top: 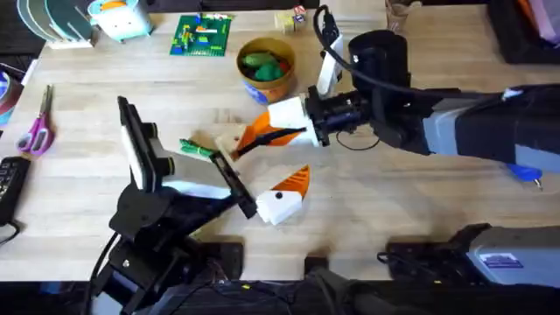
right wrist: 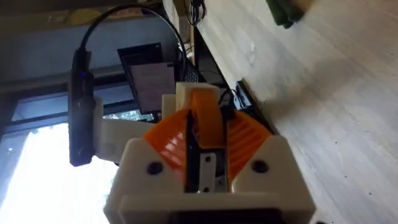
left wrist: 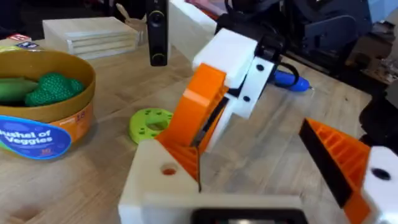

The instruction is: Pick up the gripper from the table and insert it into the empty holder that is missing its gripper. Then pick up a screw, insert it into the mounting hole, and use the screwdriver to tighten it. Finally, clean up the table by picking up the vegetable and placing it into the bucket.

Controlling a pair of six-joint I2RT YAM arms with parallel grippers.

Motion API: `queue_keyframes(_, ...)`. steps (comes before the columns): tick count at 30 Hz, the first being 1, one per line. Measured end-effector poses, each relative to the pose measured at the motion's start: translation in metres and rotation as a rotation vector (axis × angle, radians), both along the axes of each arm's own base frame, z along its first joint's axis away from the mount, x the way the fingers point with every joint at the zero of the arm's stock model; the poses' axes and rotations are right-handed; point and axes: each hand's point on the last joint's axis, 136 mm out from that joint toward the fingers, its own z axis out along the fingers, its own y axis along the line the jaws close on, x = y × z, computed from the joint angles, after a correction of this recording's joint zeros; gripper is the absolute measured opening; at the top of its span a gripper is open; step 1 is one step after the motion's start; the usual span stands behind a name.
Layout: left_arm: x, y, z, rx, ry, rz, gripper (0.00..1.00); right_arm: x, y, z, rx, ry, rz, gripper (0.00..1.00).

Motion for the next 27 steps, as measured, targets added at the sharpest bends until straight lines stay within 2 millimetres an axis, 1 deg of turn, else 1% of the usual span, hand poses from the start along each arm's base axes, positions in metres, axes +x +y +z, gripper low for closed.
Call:
queue_keyframes(3,-0.003,-0.002,0.0,-0.001,-0.002,-0.018,0.992,-0.001,0.0,0.0,0.001,0.003,0.005,0.302)
queue_keyframes(6,-0.007,-0.005,0.001,0.0,-0.004,-0.046,0.992,-0.007,0.002,-0.002,0.004,0.014,0.032,0.316)
queue_keyframes(13,-0.008,-0.005,0.001,0.002,-0.008,-0.053,0.993,-0.008,0.002,-0.001,0.005,0.017,0.038,0.384)
queue_keyframes(27,-0.009,-0.006,0.001,0.006,-0.017,-0.063,0.993,-0.011,0.002,-0.001,0.011,0.021,0.053,0.459)
